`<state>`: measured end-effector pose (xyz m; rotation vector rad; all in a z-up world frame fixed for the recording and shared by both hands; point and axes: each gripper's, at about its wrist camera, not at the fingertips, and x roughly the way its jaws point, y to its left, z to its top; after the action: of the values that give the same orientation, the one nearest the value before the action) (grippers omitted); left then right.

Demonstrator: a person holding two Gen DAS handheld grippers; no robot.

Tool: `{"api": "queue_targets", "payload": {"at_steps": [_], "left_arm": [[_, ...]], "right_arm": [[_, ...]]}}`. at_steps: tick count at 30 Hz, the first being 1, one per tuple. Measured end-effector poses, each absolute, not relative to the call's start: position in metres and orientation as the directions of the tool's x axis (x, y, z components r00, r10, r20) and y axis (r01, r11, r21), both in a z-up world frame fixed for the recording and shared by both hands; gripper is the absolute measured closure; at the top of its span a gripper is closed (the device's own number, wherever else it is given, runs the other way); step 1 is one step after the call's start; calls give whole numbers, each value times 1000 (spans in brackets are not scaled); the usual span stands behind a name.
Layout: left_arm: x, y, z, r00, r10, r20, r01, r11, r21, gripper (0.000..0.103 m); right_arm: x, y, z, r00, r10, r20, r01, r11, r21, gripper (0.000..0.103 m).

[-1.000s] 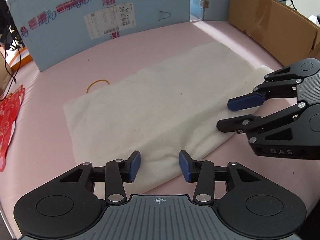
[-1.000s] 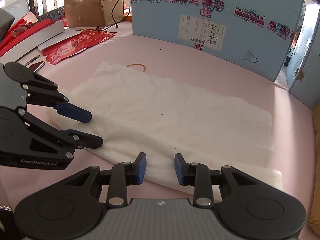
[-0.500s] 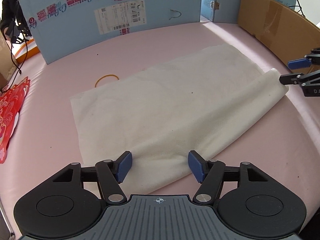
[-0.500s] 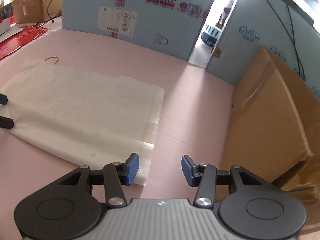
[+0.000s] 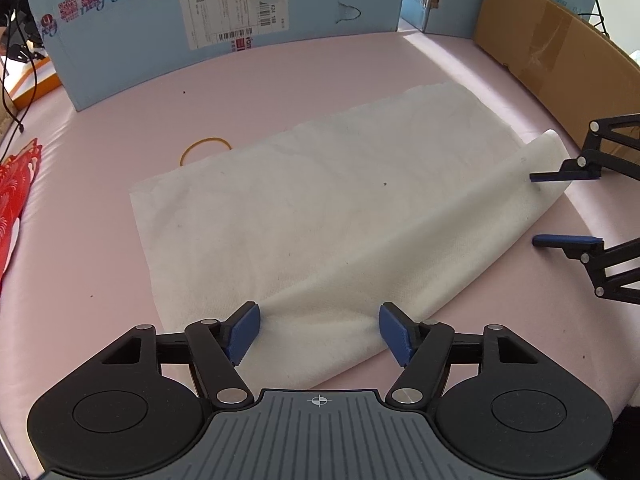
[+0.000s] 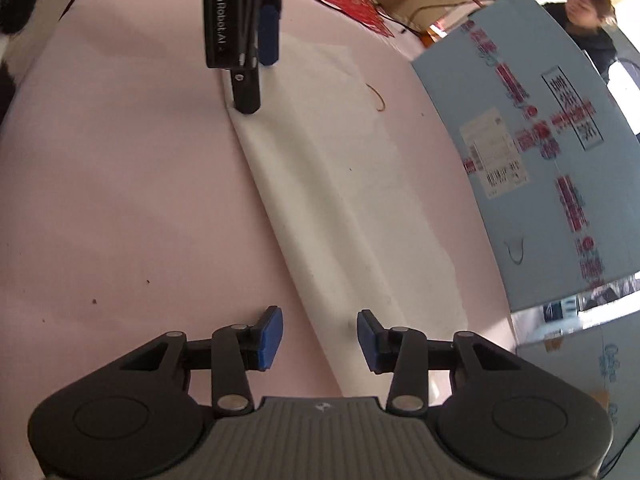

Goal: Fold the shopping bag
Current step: 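Grasp the folded bag end with the right gripper while the left gripper grasps the other end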

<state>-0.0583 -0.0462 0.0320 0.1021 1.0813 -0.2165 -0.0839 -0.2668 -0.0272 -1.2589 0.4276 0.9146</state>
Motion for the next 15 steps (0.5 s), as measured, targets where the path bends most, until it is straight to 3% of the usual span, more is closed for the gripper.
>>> {"api": "queue_targets", "payload": {"at_steps": [4, 8, 12, 15], "left_arm": [[-55, -47, 31, 438, -134, -889, 243, 970, -26, 25], [-61, -52, 40, 477, -145, -867, 289, 957, -1, 24], [-87, -77, 61, 605, -145, -783, 442, 880, 178, 20], [-96, -98, 59, 603, -214, -769, 571, 789, 228, 20]], "right_arm": [[-73, -256, -23, 551, 354, -756, -788, -79, -611, 60], [-61, -249, -17, 470, 346, -812, -834, -128, -537, 74], [-39, -250, -6, 371, 344, -863, -903, -81, -421, 74], [-15, -250, 2, 267, 345, -900, -958, -8, -287, 74]]}}
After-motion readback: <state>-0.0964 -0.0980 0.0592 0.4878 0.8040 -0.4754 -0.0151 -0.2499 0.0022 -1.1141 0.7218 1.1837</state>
